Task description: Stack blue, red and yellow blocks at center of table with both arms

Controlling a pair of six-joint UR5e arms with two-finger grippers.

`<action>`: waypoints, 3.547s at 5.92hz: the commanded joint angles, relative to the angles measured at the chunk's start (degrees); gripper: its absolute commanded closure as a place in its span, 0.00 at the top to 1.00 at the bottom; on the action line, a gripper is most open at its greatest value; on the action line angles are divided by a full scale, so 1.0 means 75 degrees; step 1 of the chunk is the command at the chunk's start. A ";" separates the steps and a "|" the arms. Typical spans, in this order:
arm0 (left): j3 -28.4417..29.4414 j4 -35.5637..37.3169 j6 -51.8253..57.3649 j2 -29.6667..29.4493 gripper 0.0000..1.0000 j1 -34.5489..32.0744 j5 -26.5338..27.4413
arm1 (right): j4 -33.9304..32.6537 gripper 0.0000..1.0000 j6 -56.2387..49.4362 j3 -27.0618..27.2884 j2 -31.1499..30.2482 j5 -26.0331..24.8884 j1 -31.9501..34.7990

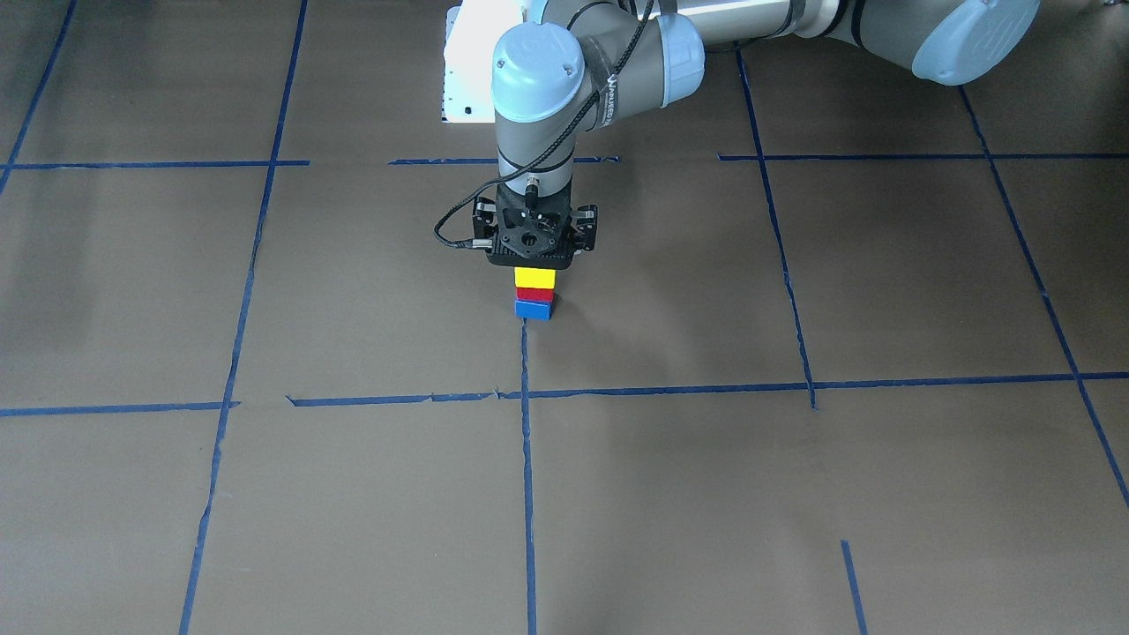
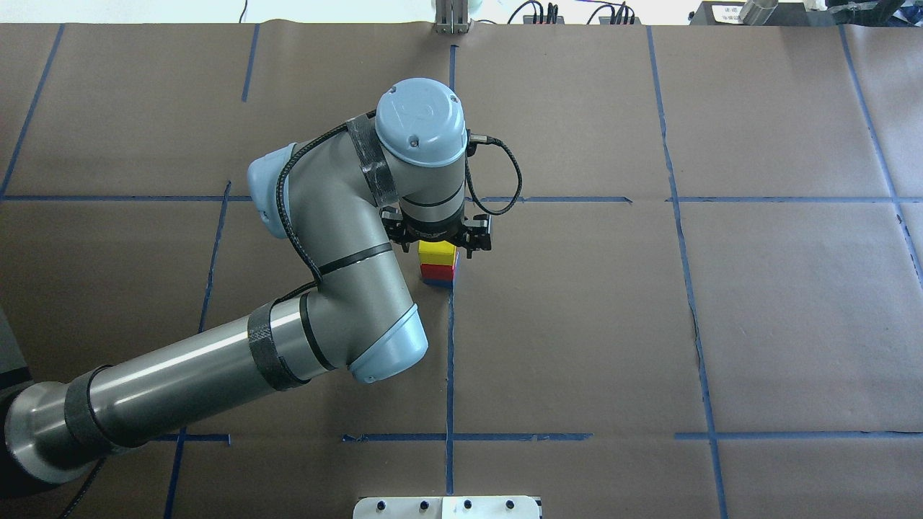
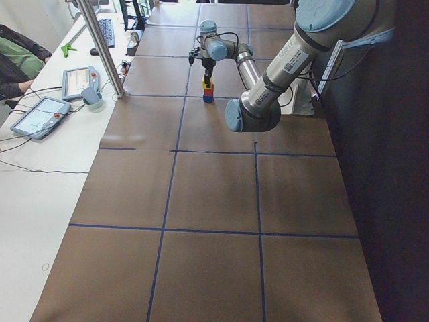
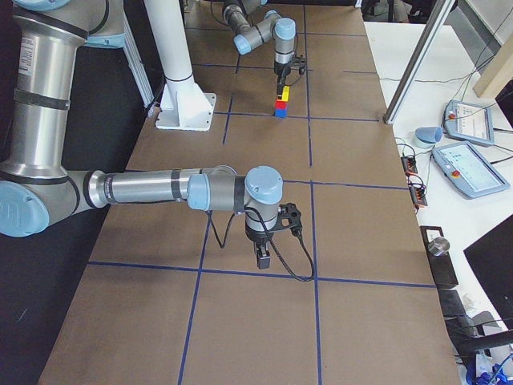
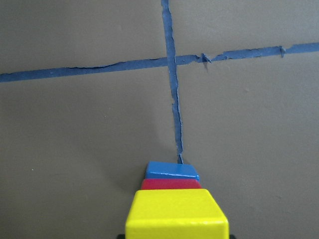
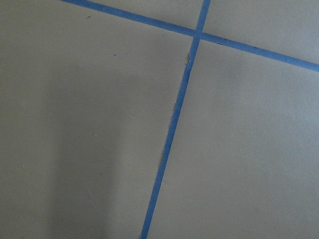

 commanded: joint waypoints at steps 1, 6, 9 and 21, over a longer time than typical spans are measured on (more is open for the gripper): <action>-0.0641 0.0120 0.0088 0.0213 1.00 -0.0468 -0.0070 | 0.0000 1.00 0.0000 -0.0011 0.0000 0.0000 0.0000; -0.2708 0.0343 0.4950 0.4680 1.00 -0.3777 -0.2417 | 0.0000 1.00 0.0093 -0.0093 0.0047 0.0000 0.0000; -0.2497 0.0156 0.7494 0.7449 1.00 -0.6502 -0.2707 | 0.0035 1.00 0.1249 -0.0093 0.0070 0.0000 0.0000; -0.1570 -0.0501 0.9159 0.8512 1.00 -0.7550 -0.2894 | 0.1090 1.00 0.1313 -0.0632 0.0059 0.0234 -0.0012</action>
